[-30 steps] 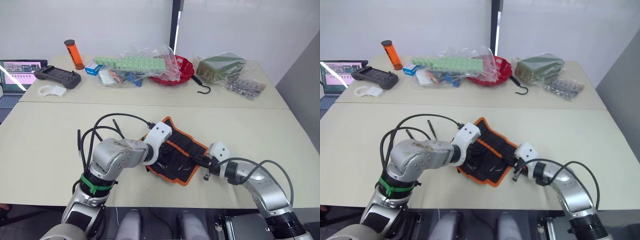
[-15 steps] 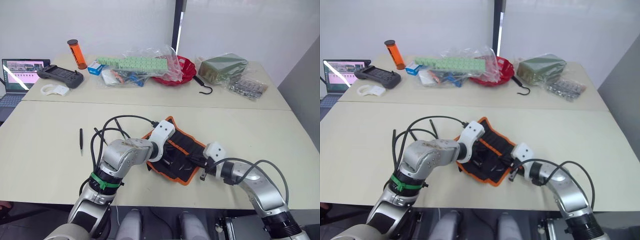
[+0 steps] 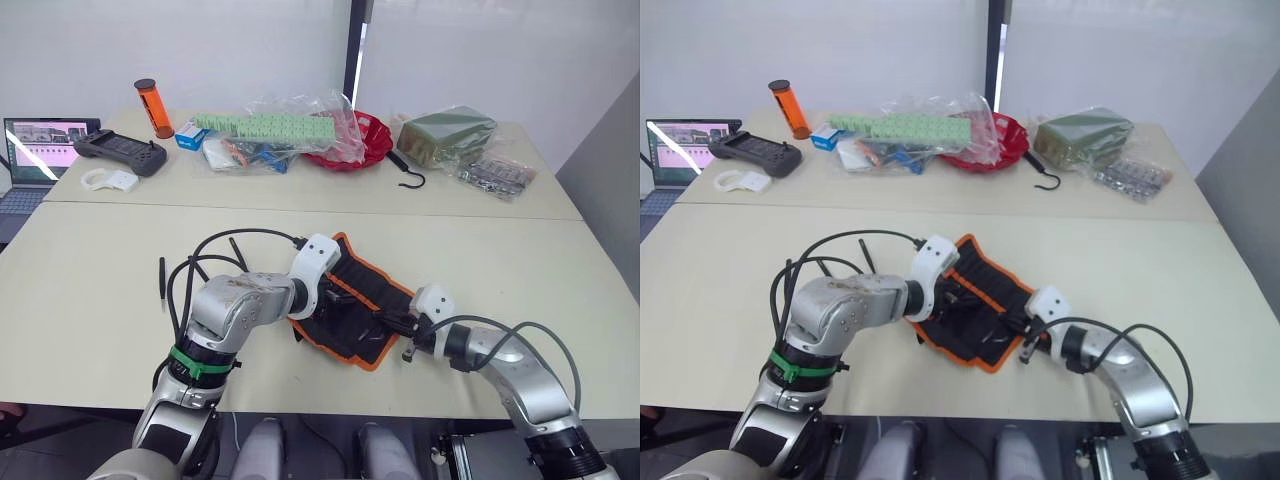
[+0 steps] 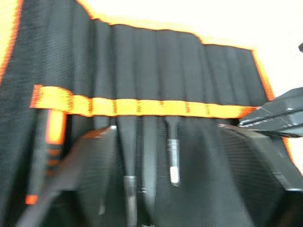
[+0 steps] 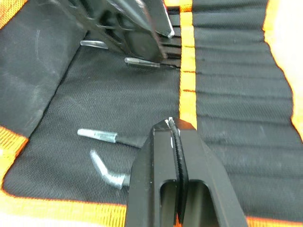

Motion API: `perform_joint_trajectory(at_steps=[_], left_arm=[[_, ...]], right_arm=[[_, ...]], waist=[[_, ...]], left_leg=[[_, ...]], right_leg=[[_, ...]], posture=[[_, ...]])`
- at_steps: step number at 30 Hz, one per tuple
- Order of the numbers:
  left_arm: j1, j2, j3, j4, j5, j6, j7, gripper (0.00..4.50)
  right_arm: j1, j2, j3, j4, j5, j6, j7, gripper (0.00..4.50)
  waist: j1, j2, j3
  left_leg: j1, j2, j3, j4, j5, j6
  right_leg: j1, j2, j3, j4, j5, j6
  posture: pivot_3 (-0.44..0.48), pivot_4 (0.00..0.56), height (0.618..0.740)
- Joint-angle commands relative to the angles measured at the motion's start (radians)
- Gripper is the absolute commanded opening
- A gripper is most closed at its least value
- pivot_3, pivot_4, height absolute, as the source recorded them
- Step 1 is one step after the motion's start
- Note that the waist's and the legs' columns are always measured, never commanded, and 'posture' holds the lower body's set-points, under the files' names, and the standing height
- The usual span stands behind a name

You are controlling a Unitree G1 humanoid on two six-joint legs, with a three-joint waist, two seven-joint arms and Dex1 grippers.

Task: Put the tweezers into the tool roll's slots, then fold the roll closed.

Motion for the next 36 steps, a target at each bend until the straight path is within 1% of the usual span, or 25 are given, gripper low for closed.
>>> perform_joint_trajectory(at_steps=[1, 4, 8, 11, 14, 18, 19, 21, 24, 27, 28, 29, 31, 33, 36], left_arm=[[0.014, 0.014, -0.001, -0.021, 0.001, 0.026, -0.012, 4.42], [0.022, 0.060, -0.006, -0.064, -0.021, 0.034, -0.057, 4.42], [0.029, 0.124, 0.045, -0.104, -0.042, 0.040, -0.100, 4.42], [0.034, 0.119, 0.171, -0.120, -0.123, 0.092, -0.140, 4.42], [0.066, 0.185, 0.236, -0.180, -0.152, 0.055, -0.186, 4.42], [0.134, 0.273, 0.337, -0.245, -0.144, -0.036, -0.204, 4.42], [0.169, 0.285, 0.373, -0.262, -0.131, -0.096, -0.210, 4.42], [0.246, 0.344, 0.415, -0.296, -0.101, -0.203, -0.245, 4.42], [0.329, 0.384, 0.500, -0.301, -0.123, -0.274, -0.281, 4.42], [0.509, 0.438, 0.615, -0.277, -0.007, -0.475, -0.298, 4.42], [0.571, 0.450, 0.652, -0.291, 0.010, -0.530, -0.319, 4.42], [0.609, 0.449, 0.686, -0.306, 0.003, -0.554, -0.328, 4.42], [0.658, 0.421, 0.764, -0.319, -0.015, -0.570, -0.294, 4.42], [0.723, 0.388, 0.858, -0.319, -0.058, -0.551, -0.283, 4.42], [0.876, 0.336, 1.013, -0.321, -0.104, -0.550, -0.305, 4.42]], right_arm=[[0.010, -0.020, -0.056, -0.037, 0.033, 0.014, 0.009, 0.00], [0.013, -0.015, -0.069, -0.036, 0.036, 0.017, 0.007, 0.00], [0.011, -0.011, -0.071, -0.020, 0.032, 0.022, 0.000, 0.00], [-0.001, -0.014, -0.052, 0.020, 0.011, 0.011, 0.008, 0.00], [-0.013, -0.003, -0.036, 0.056, 0.001, -0.007, 0.013, 0.00], [-0.030, 0.015, -0.015, 0.109, -0.014, -0.035, 0.028, 0.00], [-0.032, 0.017, -0.010, 0.124, -0.020, -0.044, 0.034, 0.00], [-0.035, 0.022, -0.008, 0.150, -0.026, -0.063, 0.043, 0.00], [-0.046, 0.040, -0.018, 0.201, -0.022, -0.106, 0.054, 0.00], [-0.071, 0.039, -0.009, 0.282, -0.040, -0.170, 0.090, 0.00], [-0.081, 0.040, -0.006, 0.301, -0.042, -0.184, 0.100, 0.00], [-0.088, 0.042, -0.005, 0.314, -0.041, -0.193, 0.107, 0.00], [-0.102, 0.044, -0.004, 0.339, -0.043, -0.209, 0.119, 0.00], [-0.115, 0.047, 0.001, 0.363, -0.047, -0.223, 0.131, 0.00], [-0.127, 0.048, 0.007, 0.381, -0.048, -0.235, 0.144, 0.00]], waist=[[0.000, 0.000, 0.000], [-0.006, 0.000, 0.000], [-0.007, 0.001, 0.000], [-0.006, 0.001, 0.001], [-0.008, 0.001, 0.001], [-0.012, 0.001, 0.001], [-0.014, 0.001, 0.001], [-0.022, 0.001, 0.001], [-0.023, 0.001, 0.001], [-0.025, 0.001, 0.000], [-0.029, 0.001, 0.000], [-0.030, 0.001, 0.000], [-0.022, 0.001, 0.000], [-0.014, 0.000, 0.000], [-0.015, 0.000, -0.001]], left_leg=[[0.000, 0.000, 0.000, 0.000, 0.000, 0.000], [0.000, 0.000, 0.000, 0.000, 0.000, 0.000], [0.000, 0.000, 0.000, -0.002, 0.000, 0.000], [-0.001, 0.000, 0.000, -0.002, 0.000, 0.000], [-0.001, 0.000, 0.000, -0.002, 0.000, 0.000], [0.000, 0.001, 0.000, -0.002, 0.000, 0.000], [0.000, 0.001, 0.000, -0.002, 0.000, 0.000], [0.001, 0.001, 0.001, -0.002, 0.000, 0.000], [0.001, 0.002, 0.001, -0.003, 0.000, 0.000], [0.002, 0.002, 0.002, -0.003, 0.000, 0.000], [0.003, 0.002, 0.003, -0.004, 0.000, 0.000], [0.004, 0.003, 0.004, -0.005, 0.000, 0.000], [0.004, 0.003, 0.004, -0.006, 0.000, 0.000], [0.004, 0.003, 0.004, -0.005, 0.000, 0.000], [0.005, 0.005, 0.006, -0.005, 0.000, 0.000]], right_leg=[[0.000, 0.000, 0.000, 0.000, 0.000, 0.000], [-0.001, 0.000, 0.000, 0.000, 0.000, 0.000], [-0.002, 0.000, 0.000, 0.000, 0.000, 0.000], [-0.002, 0.000, 0.000, 0.000, 0.000, 0.000], [-0.002, 0.000, 0.000, 0.000, 0.000, 0.000], [-0.002, 0.001, 0.000, 0.000, 0.000, 0.000], [-0.002, 0.001, 0.000, 0.000, 0.000, 0.000], [-0.002, 0.001, 0.001, 0.000, 0.000, -0.001], [-0.002, 0.001, 0.001, 0.000, 0.000, -0.001], [-0.001, 0.001, 0.001, -0.001, 0.000, -0.001], [-0.001, 0.000, 0.002, -0.001, 0.000, -0.002], [-0.001, 0.001, 0.003, -0.001, 0.000, -0.002], [-0.001, 0.000, 0.003, -0.001, 0.000, -0.003], [0.000, 0.001, 0.002, -0.001, 0.000, -0.003], [0.000, 0.000, 0.002, -0.002, 0.000, -0.004]], posture=[[0.000, 0.150, 0.740], [0.000, 0.150, 0.740], [0.000, 0.150, 0.740], [0.000, 0.150, 0.740], [0.000, 0.150, 0.740], [0.000, 0.150, 0.740], [0.000, 0.150, 0.740], [0.000, 0.150, 0.740], [0.000, 0.150, 0.740], [0.000, 0.150, 0.740], [0.000, 0.150, 0.740], [0.000, 0.150, 0.740], [0.000, 0.150, 0.740], [0.000, 0.150, 0.740], [0.000, 0.150, 0.740]])
